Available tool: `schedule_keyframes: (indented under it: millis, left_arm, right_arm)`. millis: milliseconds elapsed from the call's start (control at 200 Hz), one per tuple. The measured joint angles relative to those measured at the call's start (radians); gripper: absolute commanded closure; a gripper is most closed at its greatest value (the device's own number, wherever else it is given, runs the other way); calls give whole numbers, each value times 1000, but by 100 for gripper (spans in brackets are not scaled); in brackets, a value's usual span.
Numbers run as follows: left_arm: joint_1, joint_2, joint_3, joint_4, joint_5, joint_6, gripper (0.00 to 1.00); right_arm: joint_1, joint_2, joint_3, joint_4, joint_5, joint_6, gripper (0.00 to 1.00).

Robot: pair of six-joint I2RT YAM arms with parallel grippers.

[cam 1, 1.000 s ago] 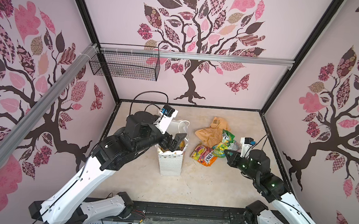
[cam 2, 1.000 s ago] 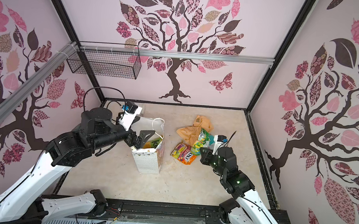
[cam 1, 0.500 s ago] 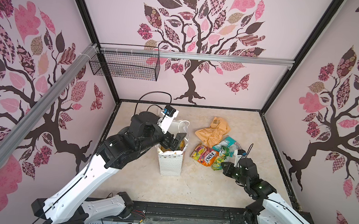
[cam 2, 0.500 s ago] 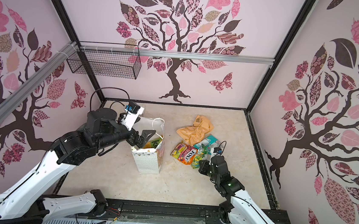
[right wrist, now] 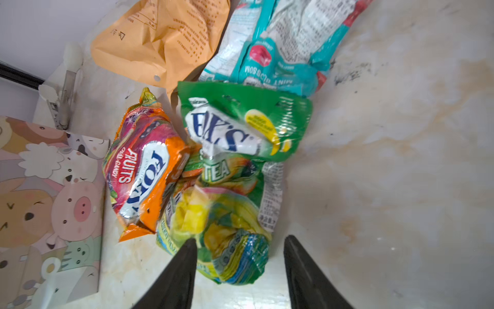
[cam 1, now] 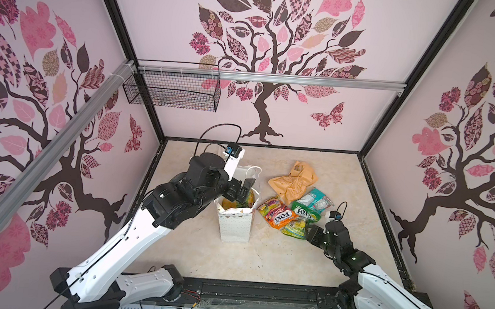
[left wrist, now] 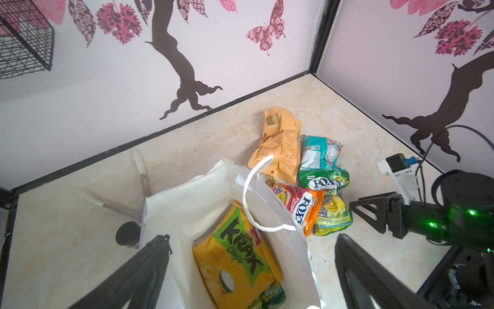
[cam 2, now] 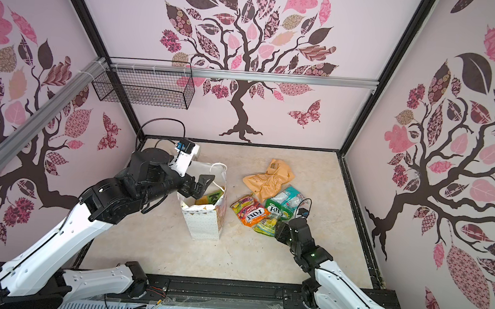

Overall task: Take the snacks out of the paper bag
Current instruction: 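Lower the held pack onto the table and open the right gripper, then move the right gripper back toward the bag while the left lowers into it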

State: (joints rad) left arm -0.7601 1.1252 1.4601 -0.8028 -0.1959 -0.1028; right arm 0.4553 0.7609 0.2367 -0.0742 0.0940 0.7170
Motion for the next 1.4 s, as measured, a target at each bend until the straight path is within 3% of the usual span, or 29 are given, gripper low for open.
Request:
schedule_keyframes:
  millis: [105,330,465,635,725,990,1400]
  left_arm:
    - [0,8,0,-3,-40,-21,4]
    - [0,36,0,-26,-139,-79,5]
    - [0,39,1,-39,-200,-114,7]
    - [10,57,4,-53,-256,-163,7]
    - [41,73,4,-60,-247,-190,8]
    - [135,147,5,-109,-173,-265,10]
    - [140,299,27,-169,-34,-305,15]
  right_arm:
    - [0,-58,-1,-37,32,10,23]
    - [0,-194,35,-129,29,-11,17]
    - [0,-208,140,-127,-72,-45,12]
    - [2,-119,301,-78,-266,-69,6]
    - [35,-69,356,-49,-331,-70,5]
    - [263,71,494,-16,-401,-91,4]
    - [329,95,502,53,-439,-55,3]
